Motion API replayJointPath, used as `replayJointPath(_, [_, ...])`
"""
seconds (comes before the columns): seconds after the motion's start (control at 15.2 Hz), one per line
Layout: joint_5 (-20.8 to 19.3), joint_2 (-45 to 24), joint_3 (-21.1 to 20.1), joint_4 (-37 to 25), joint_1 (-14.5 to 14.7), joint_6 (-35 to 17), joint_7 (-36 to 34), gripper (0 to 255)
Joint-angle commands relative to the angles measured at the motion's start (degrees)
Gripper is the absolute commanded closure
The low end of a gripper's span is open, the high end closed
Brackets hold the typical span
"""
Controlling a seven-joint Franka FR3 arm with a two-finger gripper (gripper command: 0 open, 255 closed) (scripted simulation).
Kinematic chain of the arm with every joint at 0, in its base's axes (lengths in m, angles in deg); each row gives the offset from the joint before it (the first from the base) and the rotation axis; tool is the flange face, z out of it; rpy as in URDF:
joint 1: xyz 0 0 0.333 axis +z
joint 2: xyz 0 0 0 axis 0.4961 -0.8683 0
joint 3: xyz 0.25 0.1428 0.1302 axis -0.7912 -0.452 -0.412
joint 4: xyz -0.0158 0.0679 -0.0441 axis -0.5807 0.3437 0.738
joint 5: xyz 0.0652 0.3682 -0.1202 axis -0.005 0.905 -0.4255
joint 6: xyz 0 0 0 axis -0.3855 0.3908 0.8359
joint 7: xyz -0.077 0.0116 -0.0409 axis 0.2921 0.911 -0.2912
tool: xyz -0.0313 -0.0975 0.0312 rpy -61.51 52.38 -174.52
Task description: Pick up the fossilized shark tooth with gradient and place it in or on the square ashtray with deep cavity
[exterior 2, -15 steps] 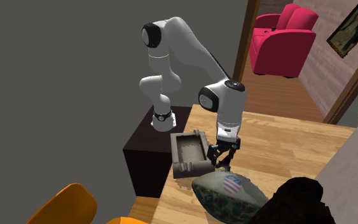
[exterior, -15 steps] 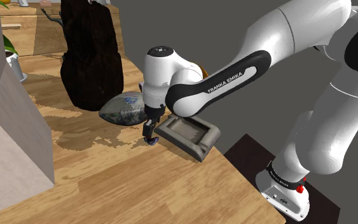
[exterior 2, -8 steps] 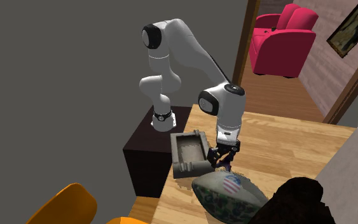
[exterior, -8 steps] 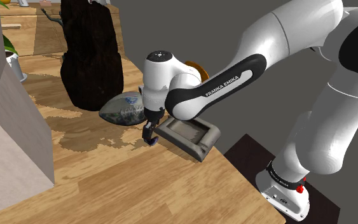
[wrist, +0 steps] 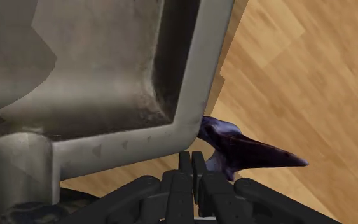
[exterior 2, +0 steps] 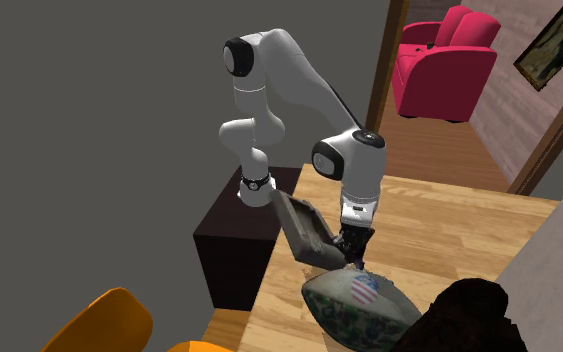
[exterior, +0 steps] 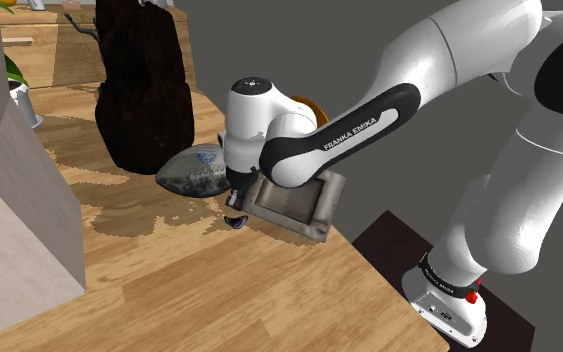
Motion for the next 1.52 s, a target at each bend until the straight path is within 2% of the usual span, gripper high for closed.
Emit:
replayJointPath(0.0, [0.1,-0.1,0.0,0.4,0.0,0.2,0.0,255])
replayJointPath(0.2, [0.0,0.0,0.0,0.1,0.0,-0.1,0.1,255])
replayJointPath(0.26, [0.0,0.0,0.0,0.1,0.0,-0.1,0.1,0])
replayJointPath(0.4, [0.8,-0.8,0.2,-3.7,2.8,8.4,-33.4,0])
replayJointPath(0.46, [0.6,0.0,0.1,-1.9,1.6,4.8,-11.1,0])
replayJointPath(0.53, [0.6,0.0,-0.2,-1.9,1.4,4.8,-11.1,0])
replayJointPath(0.73, [-2.3,-20.1,-0.4,-32.1,5.3,34.0,-19.8,0])
replayJointPath(0.79, [-2.3,-22.5,0.0,-35.8,6.2,37.1,-20.4,0])
replayJointPath(1.25, [-2.6,-22.5,0.5,-29.9,5.8,31.3,-20.7,0])
replayJointPath(1.45, [-2.6,-22.5,0.5,-29.9,5.8,31.3,-20.7,0])
